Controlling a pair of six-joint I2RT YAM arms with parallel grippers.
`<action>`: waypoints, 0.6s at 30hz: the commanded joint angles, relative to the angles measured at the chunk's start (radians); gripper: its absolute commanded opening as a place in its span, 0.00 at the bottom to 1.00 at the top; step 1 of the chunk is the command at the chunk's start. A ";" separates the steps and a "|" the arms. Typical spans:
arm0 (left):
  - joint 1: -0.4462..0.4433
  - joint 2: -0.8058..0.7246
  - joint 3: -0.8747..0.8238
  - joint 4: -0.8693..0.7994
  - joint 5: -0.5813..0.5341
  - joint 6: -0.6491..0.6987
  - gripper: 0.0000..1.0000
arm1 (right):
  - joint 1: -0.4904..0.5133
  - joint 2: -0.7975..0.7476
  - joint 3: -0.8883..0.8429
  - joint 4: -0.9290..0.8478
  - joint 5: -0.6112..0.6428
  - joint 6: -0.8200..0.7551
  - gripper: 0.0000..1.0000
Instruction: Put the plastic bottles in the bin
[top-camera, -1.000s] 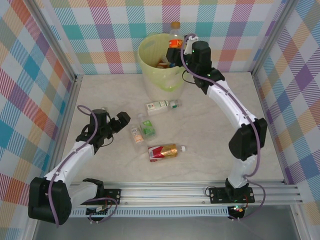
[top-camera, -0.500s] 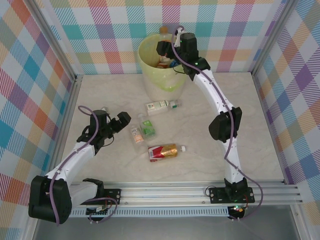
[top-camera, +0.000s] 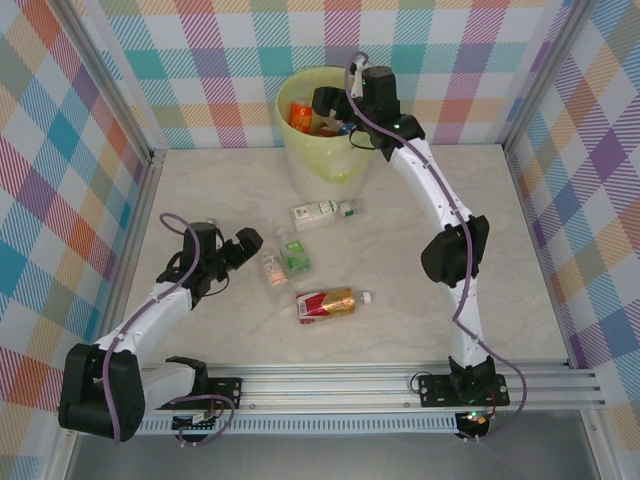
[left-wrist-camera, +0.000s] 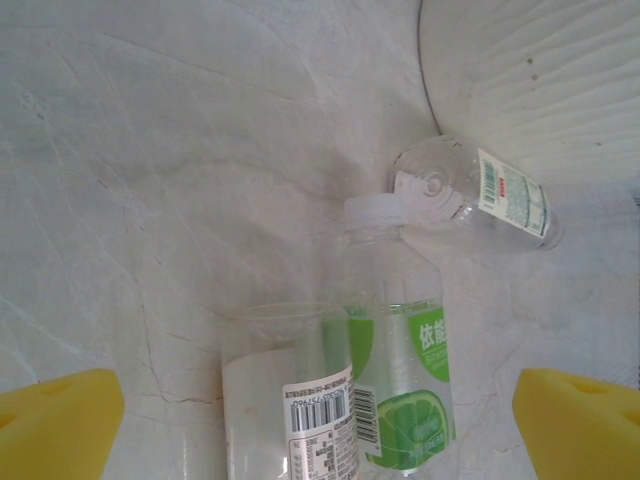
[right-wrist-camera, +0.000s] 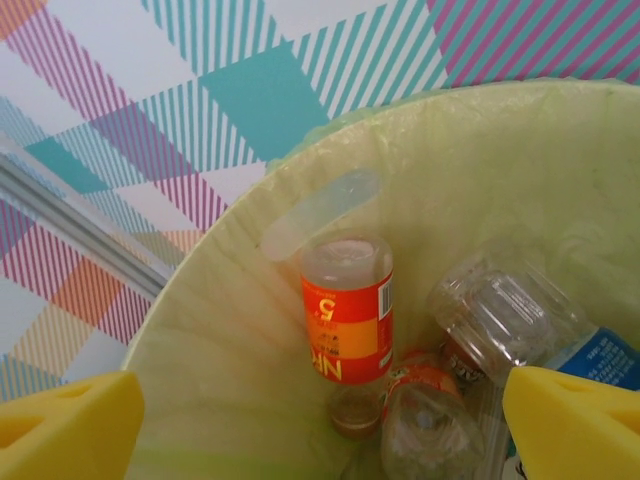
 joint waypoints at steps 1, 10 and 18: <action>0.018 0.025 0.031 -0.045 0.007 -0.020 1.00 | 0.004 -0.134 -0.056 0.003 -0.053 -0.045 0.94; 0.014 0.038 0.067 -0.121 0.089 0.005 1.00 | 0.004 -0.448 -0.481 0.152 -0.115 -0.057 1.00; -0.081 0.006 0.103 -0.263 0.000 0.080 1.00 | 0.004 -0.785 -0.983 0.342 -0.087 -0.003 1.00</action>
